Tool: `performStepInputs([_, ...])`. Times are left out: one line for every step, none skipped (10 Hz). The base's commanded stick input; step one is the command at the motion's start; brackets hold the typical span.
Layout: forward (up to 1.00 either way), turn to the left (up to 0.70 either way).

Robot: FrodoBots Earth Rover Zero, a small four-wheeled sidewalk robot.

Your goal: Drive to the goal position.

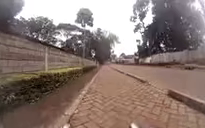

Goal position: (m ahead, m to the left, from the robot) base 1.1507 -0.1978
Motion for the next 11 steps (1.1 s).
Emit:
performStepInputs([0.70,-0.35])
performStepInputs([0.70,-0.26])
performStepInputs([0.70,-0.10])
performStepInputs([0.70,0.00])
performStepInputs([0.70,0.00])
performStepInputs([0.70,0.00])
performStepInputs([0.70,-0.07])
performStepInputs([0.70,-0.21])
performStepInputs([0.70,-0.35])
performStepInputs([0.70,-0.35])
performStepInputs([0.70,-0.35])
